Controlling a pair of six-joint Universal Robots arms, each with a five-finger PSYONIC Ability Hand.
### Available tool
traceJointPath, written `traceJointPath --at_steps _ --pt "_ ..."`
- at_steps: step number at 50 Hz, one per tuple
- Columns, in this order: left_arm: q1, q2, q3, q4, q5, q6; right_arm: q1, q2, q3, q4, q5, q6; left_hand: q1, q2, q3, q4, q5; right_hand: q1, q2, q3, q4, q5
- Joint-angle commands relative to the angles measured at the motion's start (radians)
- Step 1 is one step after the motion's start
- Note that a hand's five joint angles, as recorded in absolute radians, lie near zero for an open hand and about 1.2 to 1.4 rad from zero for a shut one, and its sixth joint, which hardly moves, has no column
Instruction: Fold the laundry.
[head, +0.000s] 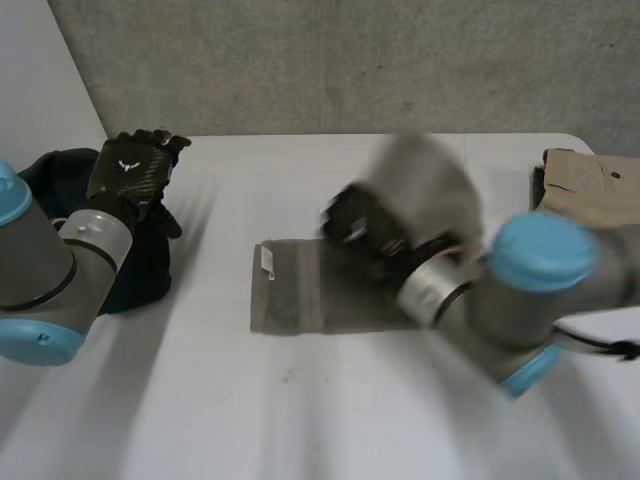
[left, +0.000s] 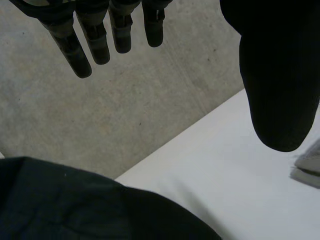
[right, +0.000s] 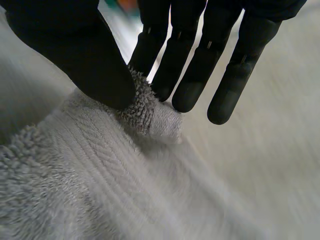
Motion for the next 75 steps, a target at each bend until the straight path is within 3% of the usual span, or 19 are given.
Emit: traceJointPath --at_steps 1,4,5,6,16,24,25,26,28,31,39,48,50,51,52,56,59,65,75 --pt "-0.002 0.001 -0.034 0.008 0.013 0.007 0.160 0.151 -0.067 0.044 0.040 -0.115 -0.014 -0.034 -0.038 -0.028 -0.050 0.277 0.213 0.207 0.198 0.224" --pt "0.003 0.005 -0.032 0.009 0.022 0.008 0.160 0.137 -0.081 0.094 0.094 -0.111 -0.014 -0.034 -0.038 -0.028 -0.050 -0.205 -0.269 -0.276 -0.285 -0.259" --pt "0.003 0.007 -0.031 0.009 0.025 0.008 0.153 0.114 -0.079 0.120 0.126 -0.085 -0.014 -0.034 -0.038 -0.028 -0.050 -0.815 -0.879 -0.886 -0.894 -0.869" --pt "0.003 0.011 -0.029 0.009 0.027 0.008 0.148 0.099 -0.076 0.130 0.142 -0.060 -0.014 -0.034 -0.038 -0.028 -0.050 -0.945 -1.009 -1.015 -1.024 -0.998" --pt "-0.011 0.034 -0.028 0.011 0.042 0.000 -0.059 -0.131 0.050 0.266 0.228 0.542 -0.014 -0.034 -0.038 -0.028 -0.050 -0.945 -1.009 -1.015 -1.024 -0.998" --pt "-0.048 0.019 -0.034 0.015 0.039 0.005 -0.229 -0.055 0.076 0.432 0.239 0.522 -0.014 -0.034 -0.038 -0.028 -0.050 -0.945 -1.009 -1.015 -1.024 -0.998" --pt "-0.054 0.017 -0.034 0.017 0.038 0.004 -0.241 -0.047 0.074 0.443 0.243 0.496 -0.014 -0.034 -0.038 -0.028 -0.050 -0.817 -0.881 -0.888 -0.896 -0.871" --pt "-0.057 0.016 -0.034 0.017 0.038 0.004 -0.258 -0.033 0.062 0.453 0.254 0.454 -0.014 -0.034 -0.038 -0.028 -0.050 -0.304 -0.368 -0.374 -0.383 -0.357" --pt "-0.061 0.016 -0.034 0.018 0.038 0.007 -0.265 -0.026 0.045 0.447 0.268 0.436 -0.014 -0.034 -0.038 -0.028 -0.050 0.204 0.140 0.133 0.125 0.150" --pt "-0.064 0.021 -0.035 0.017 0.038 0.004 -0.249 -0.038 0.025 0.379 0.318 0.454 -0.014 -0.034 -0.038 -0.028 -0.050 0.277 0.213 0.207 0.198 0.224" --pt "-0.051 0.065 -0.058 0.015 0.031 0.002 -0.018 -0.179 0.025 0.106 0.378 0.433 -0.014 -0.034 -0.038 -0.028 -0.050 0.277 0.213 0.207 0.198 0.224" --pt "-0.031 0.090 -0.090 0.014 0.033 -0.006 0.228 0.061 -0.091 0.110 0.162 0.347 -0.014 -0.034 -0.038 -0.028 -0.050 0.277 0.213 0.207 0.198 0.224" --pt "-0.035 0.088 -0.095 0.011 0.033 -0.012 0.239 0.111 -0.133 0.154 0.165 0.334 -0.014 -0.034 -0.038 -0.028 -0.050 -0.020 -0.084 -0.091 -0.099 -0.074" --pt "-0.037 0.085 -0.095 0.009 0.031 -0.013 0.242 0.132 -0.156 0.183 0.177 0.331 -0.014 -0.034 -0.038 -0.028 -0.050 -0.357 -0.421 -0.427 -0.436 -0.410" --pt "-0.040 0.082 -0.095 0.006 0.031 -0.015 0.248 0.166 -0.215 0.253 0.226 0.337 -0.014 -0.034 -0.038 -0.028 -0.050 -0.945 -1.009 -1.015 -1.024 -0.998" --pt "-0.063 0.071 -0.081 -0.005 0.024 -0.019 0.223 0.149 -0.303 0.358 0.416 0.459 -0.014 -0.034 -0.038 -0.028 -0.050 -0.945 -1.009 -1.015 -1.024 -0.998" --pt "-0.097 0.064 -0.046 -0.014 0.004 -0.026 0.197 0.106 -0.303 0.323 0.467 0.616 -0.014 -0.034 -0.038 -0.028 -0.050 -0.945 -1.009 -1.015 -1.024 -0.998" --pt "-0.193 0.045 0.066 -0.080 -0.065 -0.041 0.111 -0.032 -0.237 0.282 0.446 0.954 -0.014 -0.034 -0.038 -0.028 -0.050 -0.945 -1.009 -1.015 -1.024 -0.998" --pt "-0.357 -0.166 0.290 -0.219 -0.123 -0.110 0.021 0.109 -0.375 0.487 0.369 1.029 -0.014 -0.034 -0.038 -0.028 -0.050 -0.945 -1.009 -1.015 -1.024 -0.998"
